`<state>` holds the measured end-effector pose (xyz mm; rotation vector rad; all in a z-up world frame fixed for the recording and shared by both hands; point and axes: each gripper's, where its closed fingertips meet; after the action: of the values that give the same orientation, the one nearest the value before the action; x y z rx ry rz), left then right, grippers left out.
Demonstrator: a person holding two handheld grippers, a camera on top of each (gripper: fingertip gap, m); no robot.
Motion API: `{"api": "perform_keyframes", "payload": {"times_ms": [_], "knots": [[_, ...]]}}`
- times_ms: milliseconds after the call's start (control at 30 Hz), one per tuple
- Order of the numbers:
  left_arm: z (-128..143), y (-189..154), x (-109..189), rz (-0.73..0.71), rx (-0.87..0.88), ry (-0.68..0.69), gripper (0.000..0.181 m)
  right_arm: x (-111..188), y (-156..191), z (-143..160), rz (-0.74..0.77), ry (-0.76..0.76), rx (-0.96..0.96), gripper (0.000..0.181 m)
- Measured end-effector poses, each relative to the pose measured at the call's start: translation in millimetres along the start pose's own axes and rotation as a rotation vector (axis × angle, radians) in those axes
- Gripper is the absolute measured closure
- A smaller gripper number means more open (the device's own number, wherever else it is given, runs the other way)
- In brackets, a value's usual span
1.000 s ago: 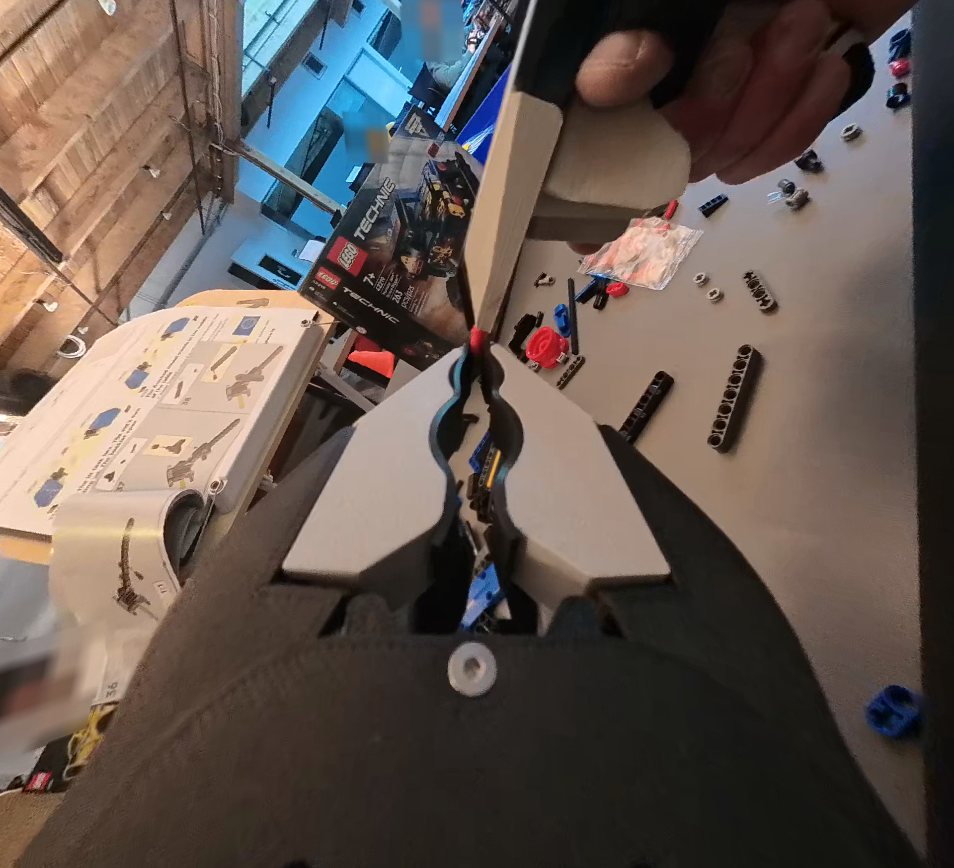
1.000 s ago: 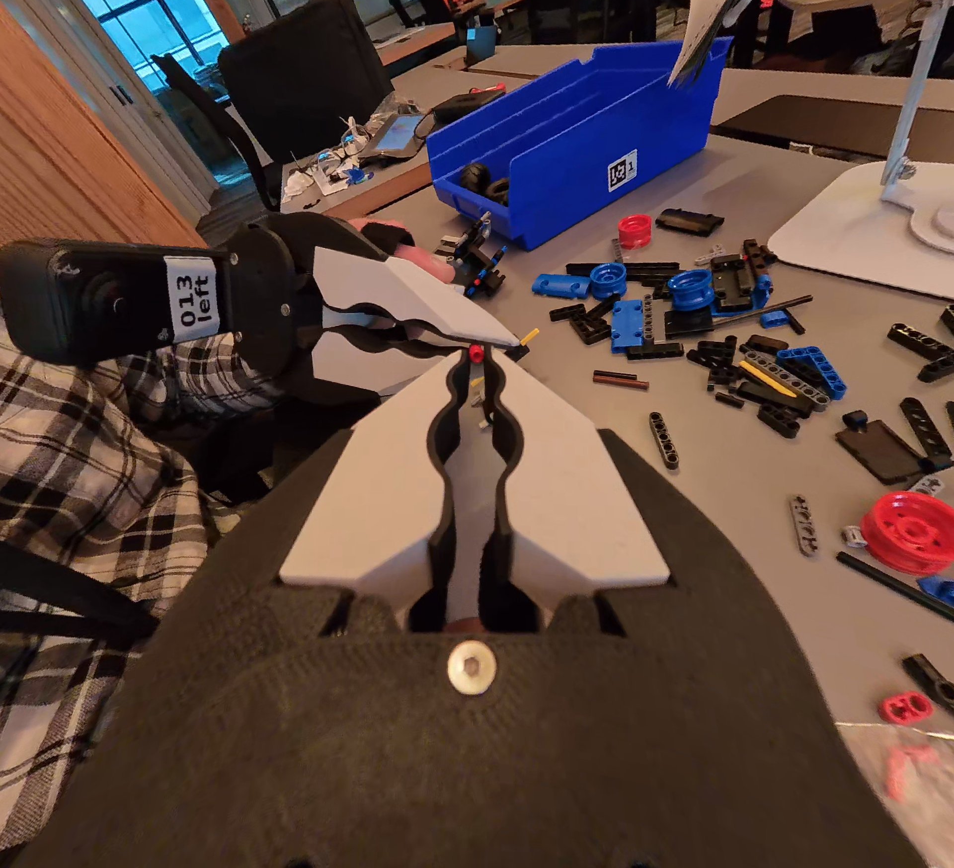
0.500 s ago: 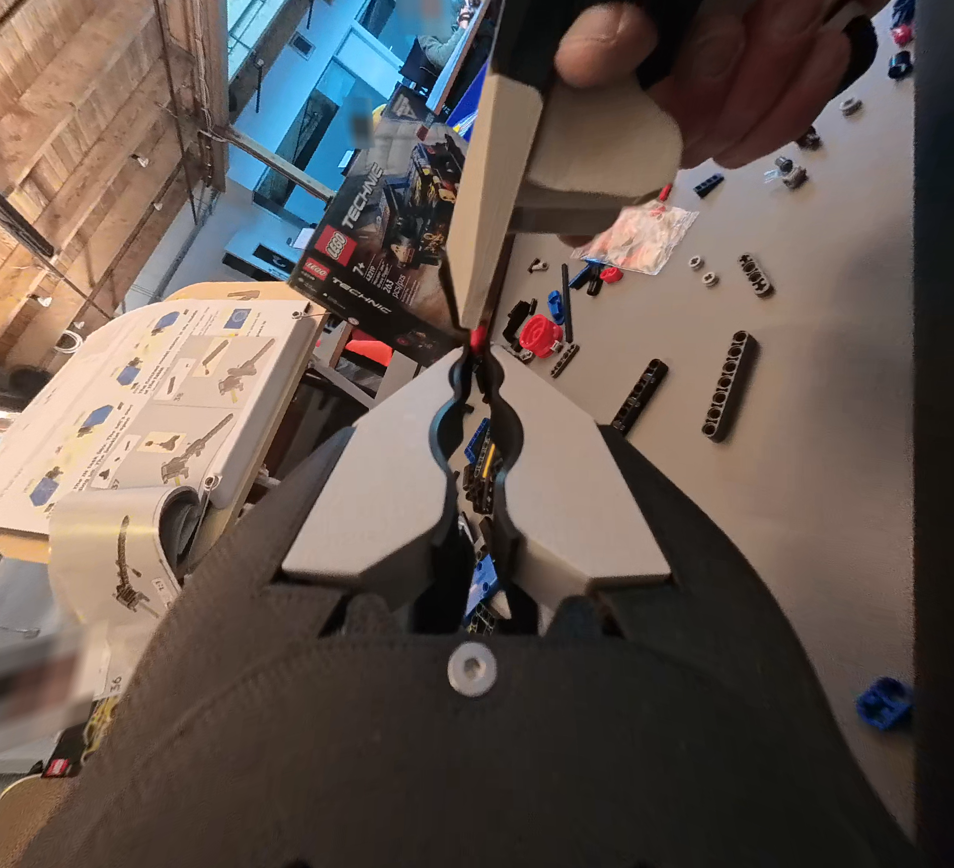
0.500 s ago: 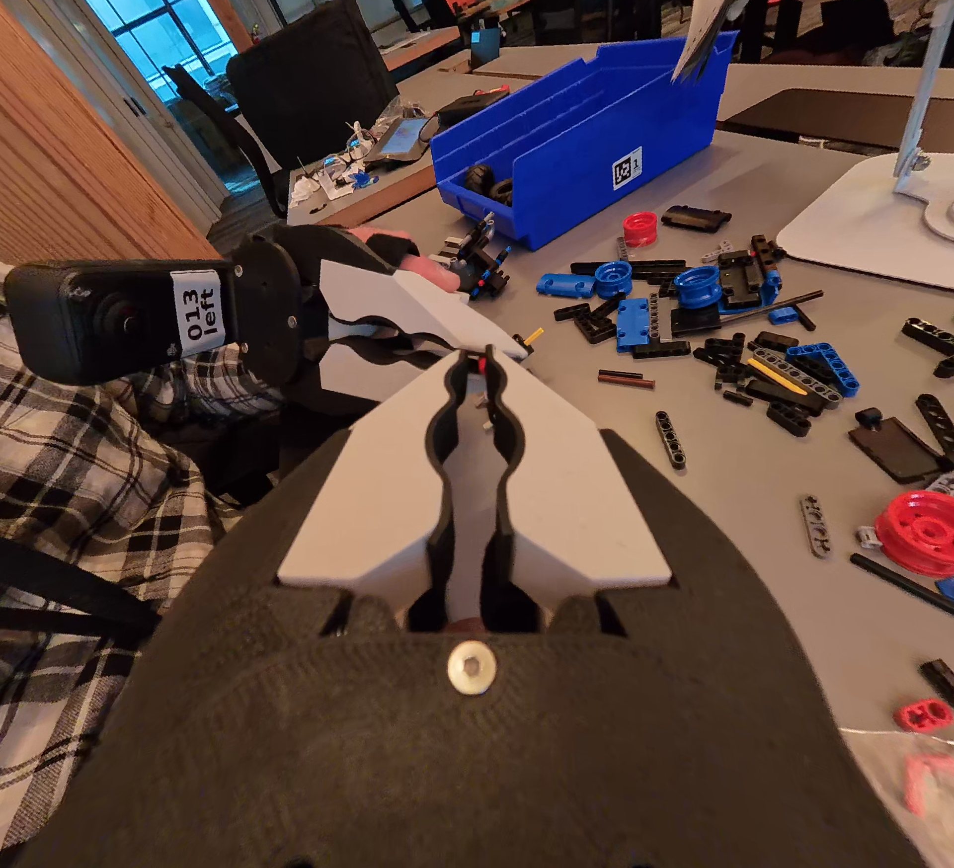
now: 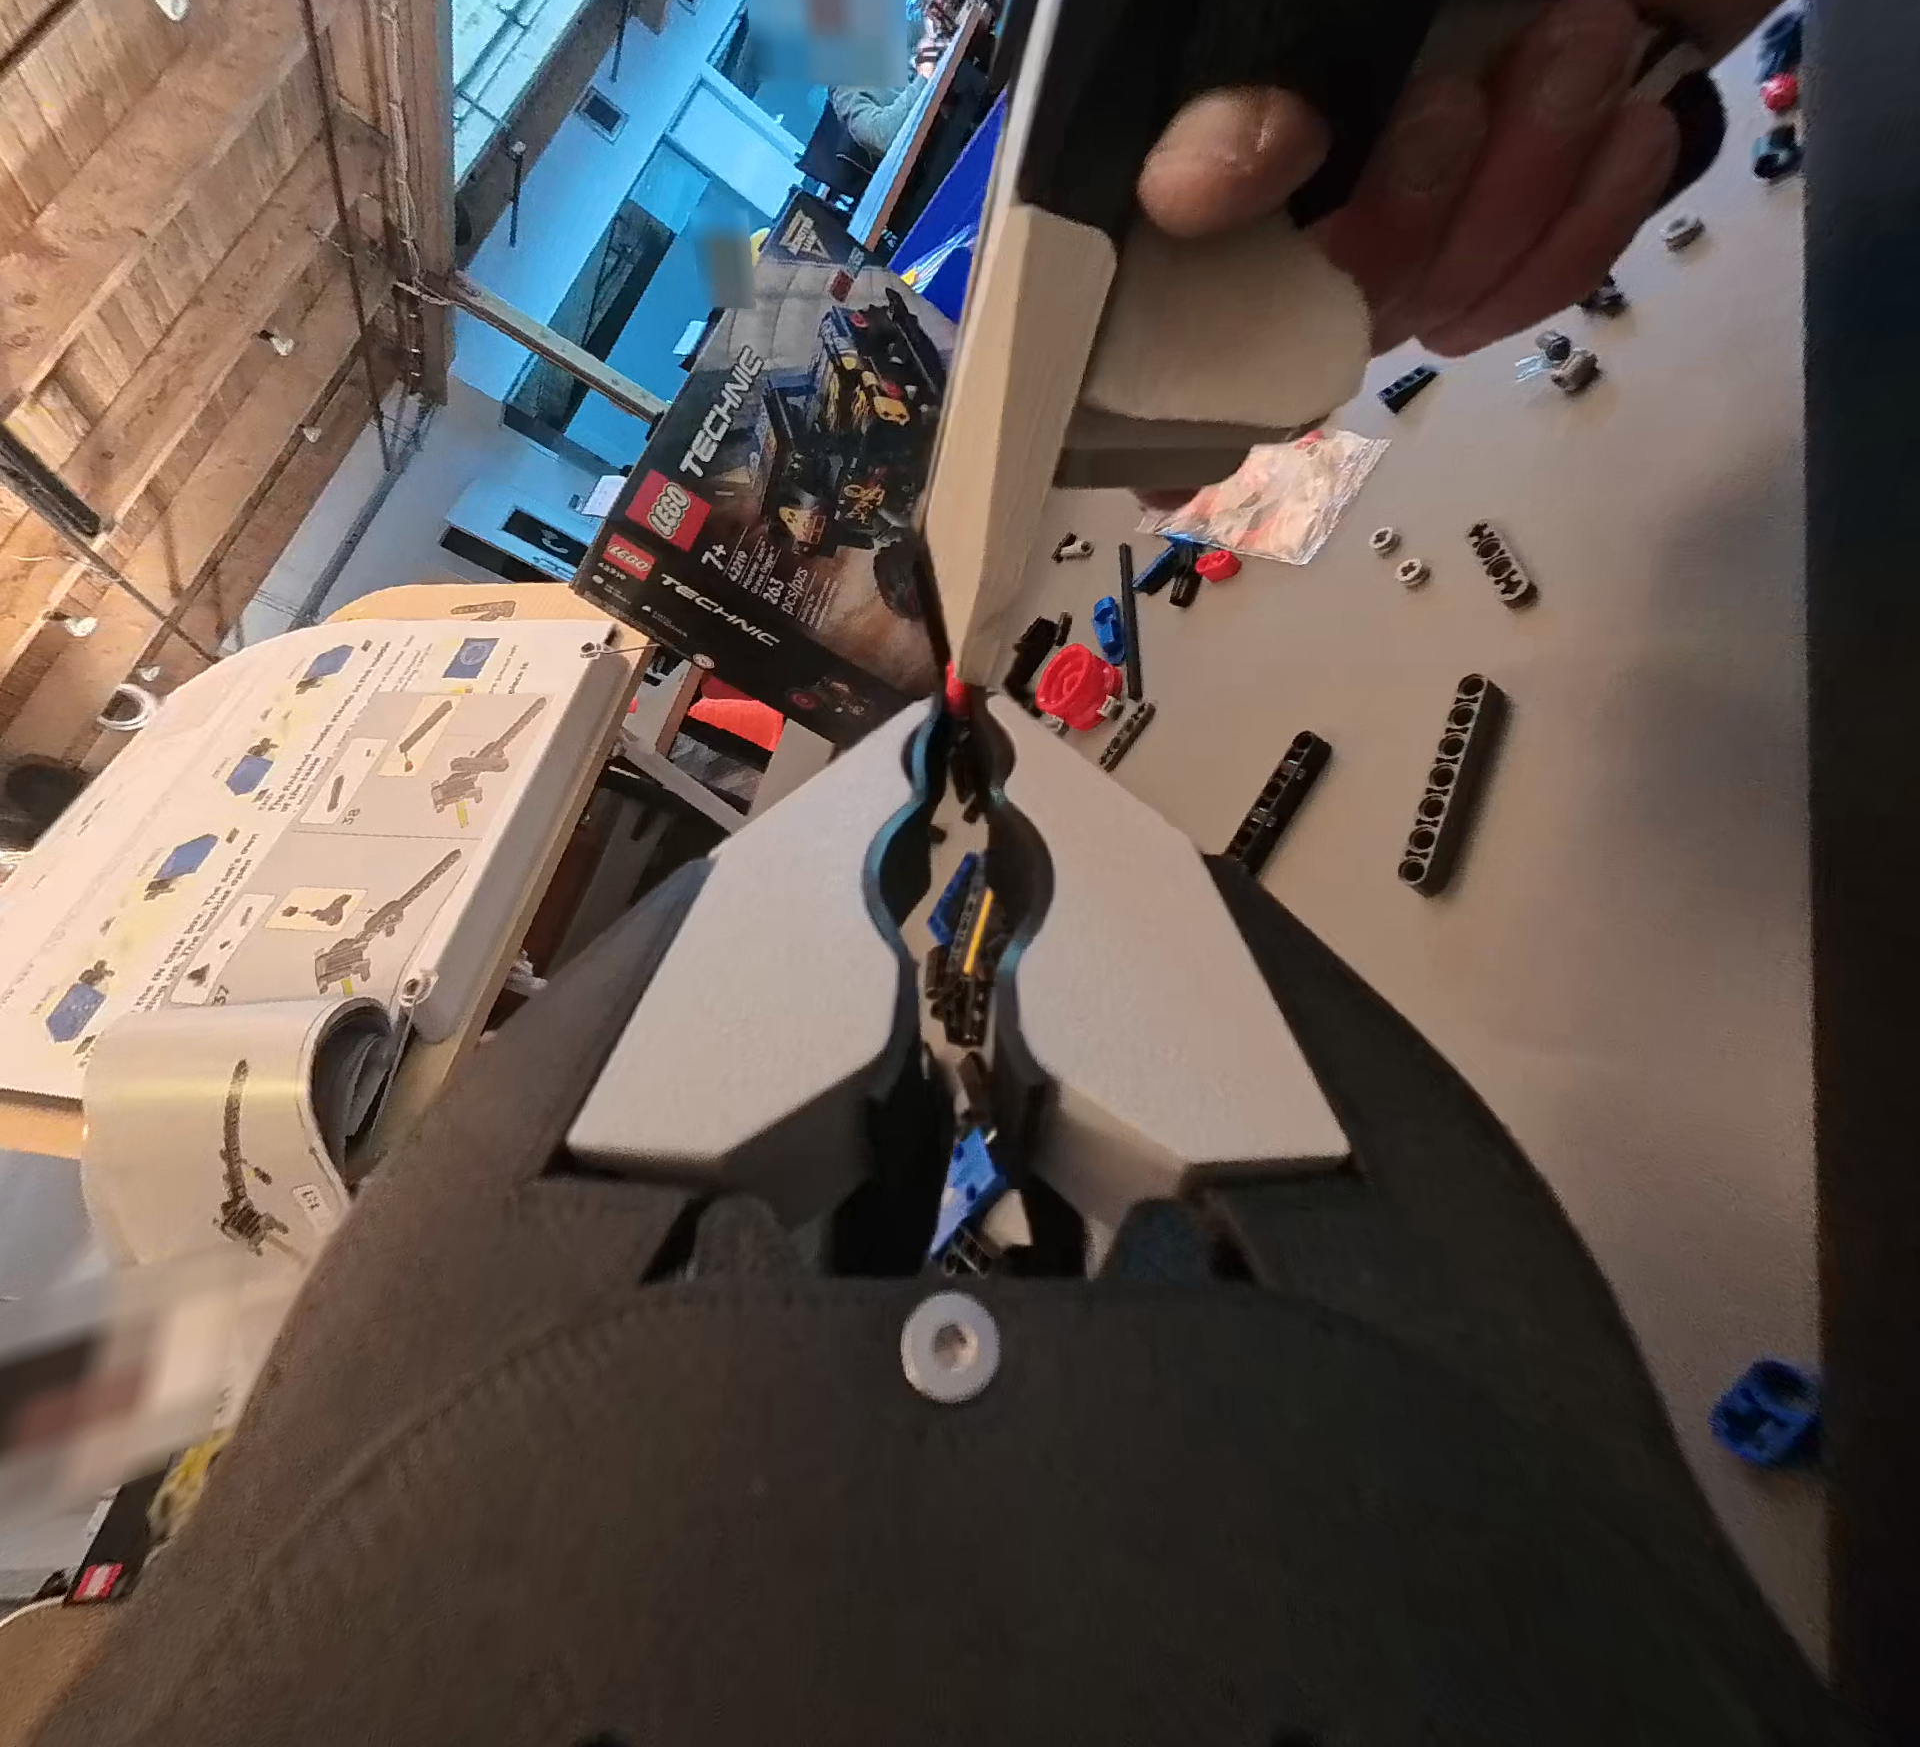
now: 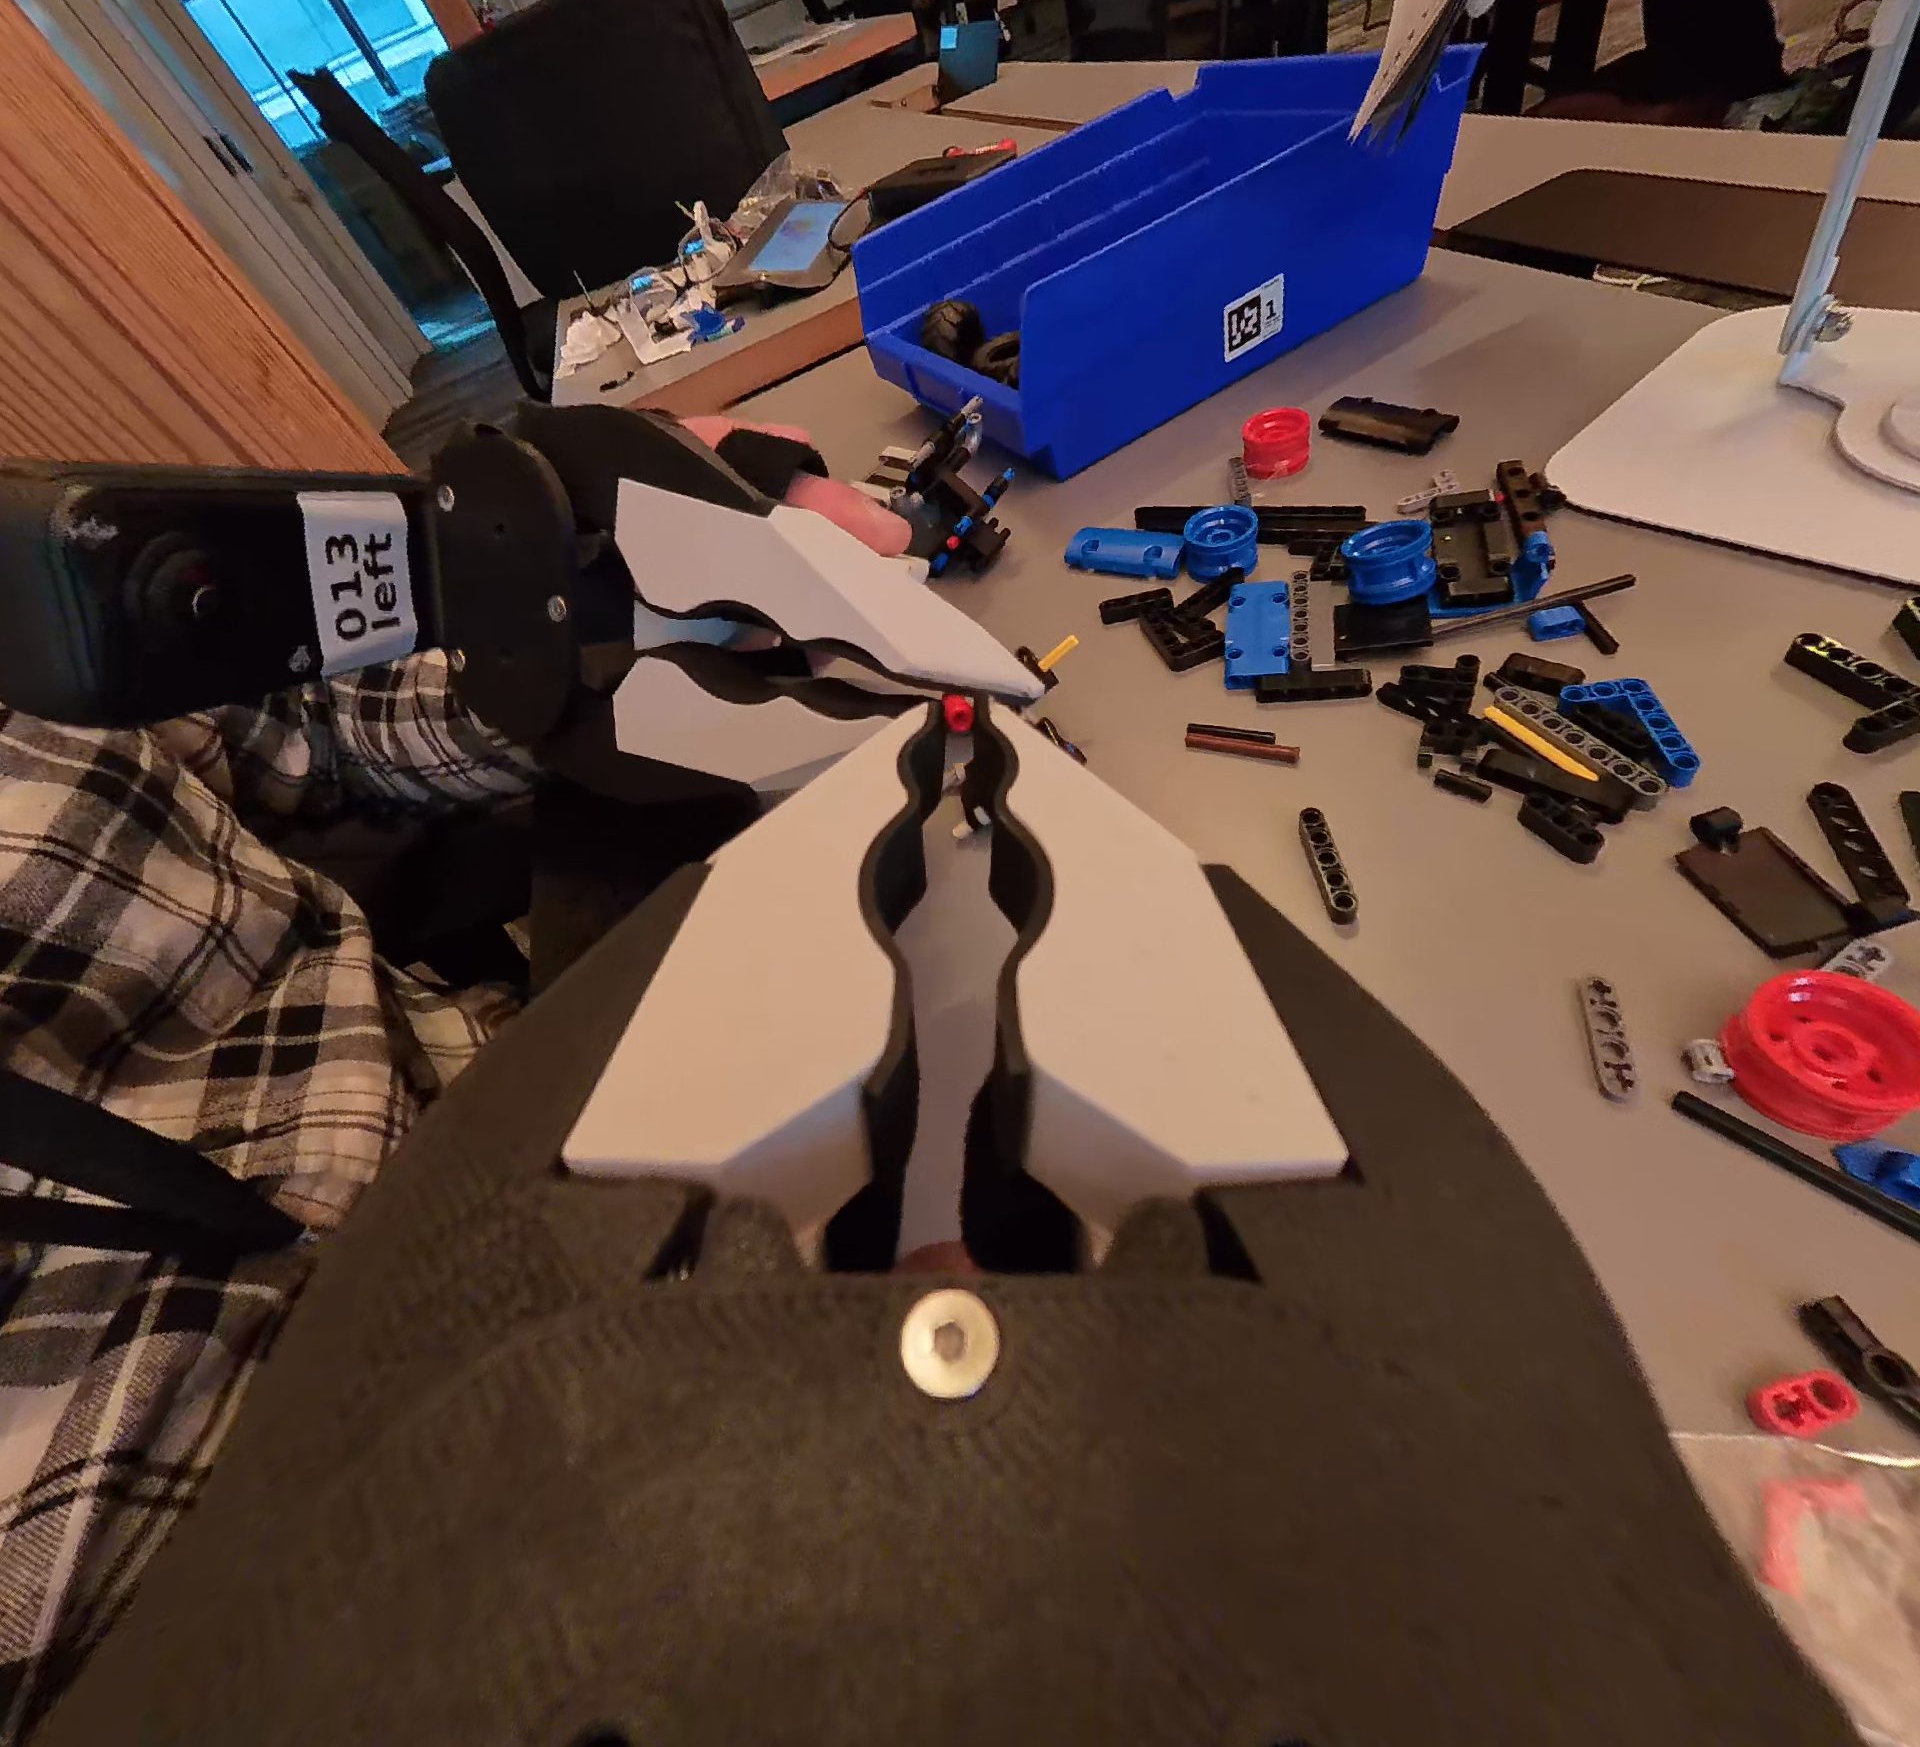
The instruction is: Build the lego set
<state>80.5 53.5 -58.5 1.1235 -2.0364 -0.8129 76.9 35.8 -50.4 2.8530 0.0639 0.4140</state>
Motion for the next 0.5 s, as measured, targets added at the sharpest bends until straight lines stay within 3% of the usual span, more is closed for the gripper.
{"api": "perform_keyframes", "payload": {"times_ms": [100, 200, 333, 500], "knots": [[14.2, -15.9, -5.2, 0.136, 0.041, 0.043, 0.170, 1.3, -4.2, 13.6, 0.022, 0.076, 0.090, 0.177], [35.9, -41.8, -6.3, 0.351, 0.188, 0.108, 0.161, 1.0, -19.3, 45.2, 0.103, 0.255, 0.307, 0.177], [41.6, -70.5, -4.8, 0.502, 0.212, 0.163, 0.158, -2.3, -27.2, 86.3, 0.089, 0.469, 0.519, 0.178], [51.1, -92.5, -8.5, 0.589, 0.227, 0.225, 0.162, -7.6, -26.5, 106.0, 0.023, 0.578, 0.642, 0.178]]}}
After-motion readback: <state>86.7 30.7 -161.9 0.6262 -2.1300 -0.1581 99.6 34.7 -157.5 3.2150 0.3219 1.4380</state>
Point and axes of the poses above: each gripper's, where its closed fingertips meet, x back along the fingers, z out of its underside, y = z × x across the jaws, and after that the axes turned 7 degrees about z, right-handed
